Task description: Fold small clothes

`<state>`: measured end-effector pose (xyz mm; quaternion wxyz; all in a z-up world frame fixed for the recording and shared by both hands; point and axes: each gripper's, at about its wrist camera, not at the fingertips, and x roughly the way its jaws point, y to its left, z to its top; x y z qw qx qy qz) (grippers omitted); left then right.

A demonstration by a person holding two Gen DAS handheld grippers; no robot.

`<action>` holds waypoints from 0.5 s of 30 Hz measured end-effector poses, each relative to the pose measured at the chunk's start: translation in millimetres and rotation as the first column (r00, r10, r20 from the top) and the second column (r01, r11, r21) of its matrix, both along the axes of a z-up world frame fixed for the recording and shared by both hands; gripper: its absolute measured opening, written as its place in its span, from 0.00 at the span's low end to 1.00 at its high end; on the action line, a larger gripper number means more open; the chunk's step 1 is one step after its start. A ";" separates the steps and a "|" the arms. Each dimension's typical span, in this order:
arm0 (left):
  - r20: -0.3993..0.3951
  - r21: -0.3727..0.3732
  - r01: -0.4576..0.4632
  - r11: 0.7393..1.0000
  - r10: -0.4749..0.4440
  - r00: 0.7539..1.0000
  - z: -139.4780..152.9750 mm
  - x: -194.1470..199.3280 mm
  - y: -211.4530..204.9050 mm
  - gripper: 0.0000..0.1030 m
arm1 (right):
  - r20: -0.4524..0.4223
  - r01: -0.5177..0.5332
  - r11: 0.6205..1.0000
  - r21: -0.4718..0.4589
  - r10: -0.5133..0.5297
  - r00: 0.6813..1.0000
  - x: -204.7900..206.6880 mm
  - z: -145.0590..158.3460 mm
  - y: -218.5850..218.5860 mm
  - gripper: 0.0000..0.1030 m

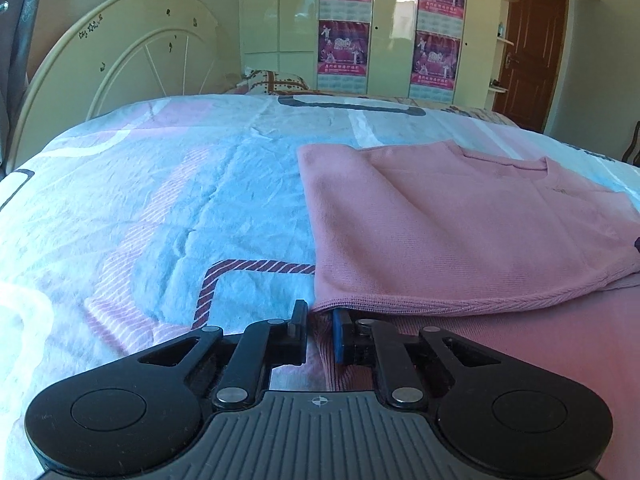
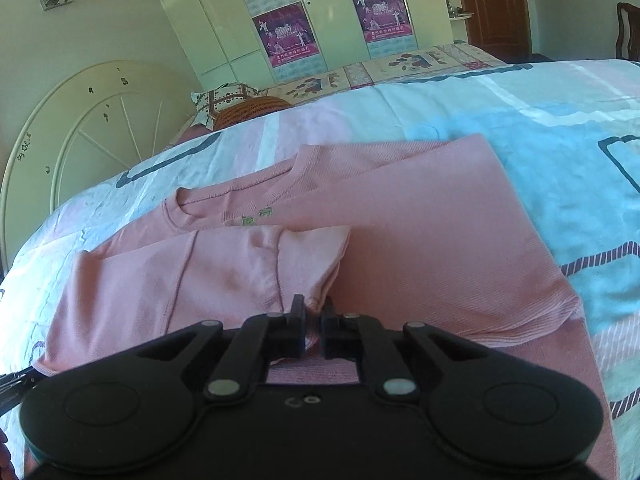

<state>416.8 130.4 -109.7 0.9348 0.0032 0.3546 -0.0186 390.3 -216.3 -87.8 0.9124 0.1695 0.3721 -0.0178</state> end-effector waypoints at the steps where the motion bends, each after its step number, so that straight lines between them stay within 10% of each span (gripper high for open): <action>1: 0.000 -0.001 0.001 1.000 -0.001 1.000 0.0 -0.9 0.5 0.11 | -0.004 0.001 1.000 -0.004 -0.001 1.000 -0.5 -1.7 0.2 0.06; 7: 0.000 0.009 0.016 1.000 -0.016 1.000 0.5 -3.5 1.4 0.12 | -0.016 0.004 1.000 -0.014 -0.004 1.000 -6.7 -7.3 2.6 0.08; 11: 0.072 0.006 -0.017 1.000 0.017 0.997 20.7 -24.7 9.0 0.41 | 0.043 0.081 0.991 -0.103 -0.077 0.996 -19.1 8.7 -3.9 0.43; 15: 0.123 -0.036 0.056 0.998 -0.051 0.991 37.5 -20.9 -13.5 0.41 | 0.084 -0.036 0.994 -0.105 0.045 0.996 -20.1 24.2 7.9 0.30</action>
